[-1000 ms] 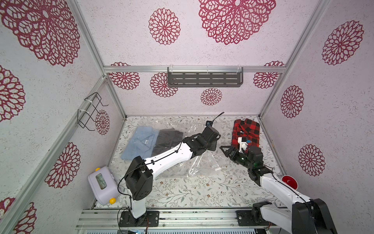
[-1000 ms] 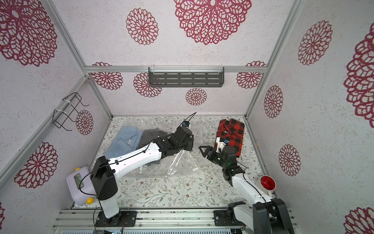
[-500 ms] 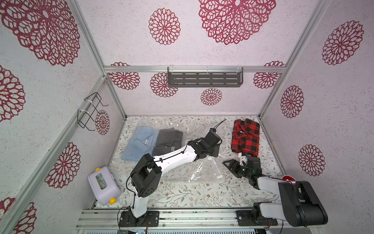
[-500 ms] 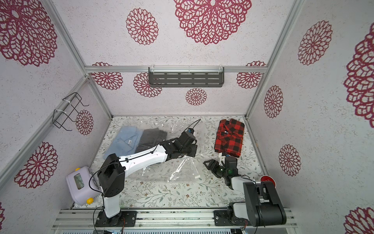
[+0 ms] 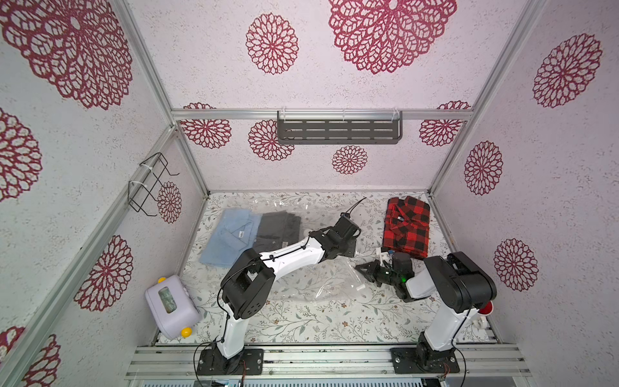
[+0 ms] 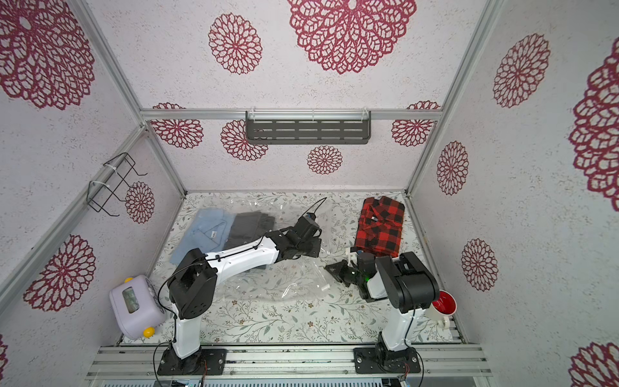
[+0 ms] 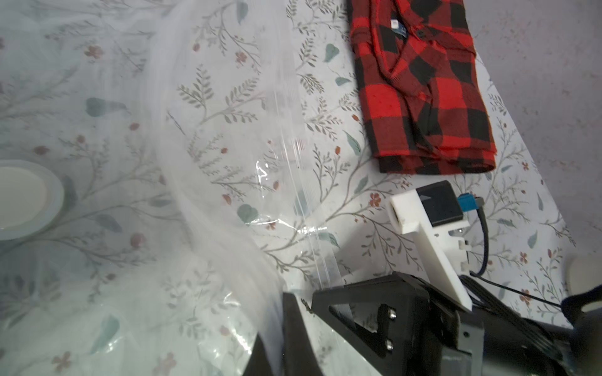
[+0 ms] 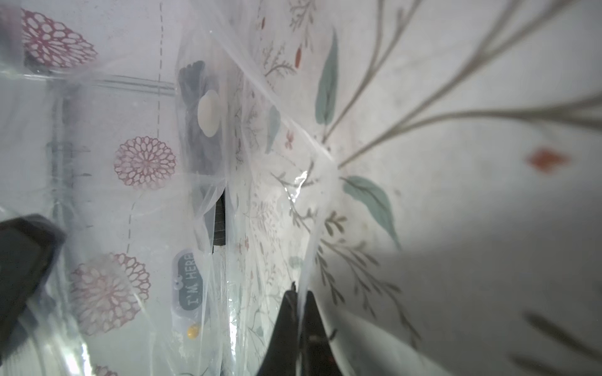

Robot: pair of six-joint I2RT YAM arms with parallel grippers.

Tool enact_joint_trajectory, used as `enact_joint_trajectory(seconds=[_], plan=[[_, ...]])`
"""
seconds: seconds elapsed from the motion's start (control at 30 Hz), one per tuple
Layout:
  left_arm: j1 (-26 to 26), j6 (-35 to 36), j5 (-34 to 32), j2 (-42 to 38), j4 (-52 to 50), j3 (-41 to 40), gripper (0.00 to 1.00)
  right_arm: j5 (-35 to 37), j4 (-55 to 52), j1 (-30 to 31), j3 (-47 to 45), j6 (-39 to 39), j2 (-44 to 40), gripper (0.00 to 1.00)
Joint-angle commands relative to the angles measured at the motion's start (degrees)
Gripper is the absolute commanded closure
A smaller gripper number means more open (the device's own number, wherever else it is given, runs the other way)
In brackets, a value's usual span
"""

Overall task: Place the folded shirt into the vacuum bag
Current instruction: Place the shirt in the vacuum bag.

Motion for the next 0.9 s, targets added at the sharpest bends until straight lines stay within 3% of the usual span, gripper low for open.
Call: enact_joint_trajectory(seconds=[0.0,0.07,0.27,0.43,0.5,0.67,0.8,0.87], plan=[[4.1,2.5,-1.9,0.8,0.0,0.7,1.00,-0.4,1.1,2.7,5.6,0.4,2.3,1.00],[5.6,3.4,-2.0,0.9,-0.4,1.2,1.00,-0.5,-1.2,3.6,8.5,-0.6,3.3,1.00],[7.4,5.2,0.6,1.1,-1.5,2.6,1.00,4.0,-17.9,1.2,10.2,-10.6,-5.9,0.67],[7.4,5.0,3.7,2.0,-2.5,4.4,1.00,18.2,-36.9,-2.1,10.8,-20.3,-21.1,0.33],[7.5,3.9,5.2,2.1,-1.5,4.3,1.00,24.4,-39.4,-2.7,10.3,-21.0,-26.0,0.25],[7.4,0.8,8.0,2.5,1.4,3.4,1.00,33.7,-47.8,-5.5,17.0,-27.9,-26.6,0.21],[6.9,-0.8,9.6,2.5,1.8,3.0,1.00,40.5,-53.4,-6.9,24.4,-34.4,-21.6,0.22],[6.5,-1.0,9.7,2.6,1.7,3.1,1.00,40.3,-54.1,-7.2,27.0,-36.1,-18.4,0.23]])
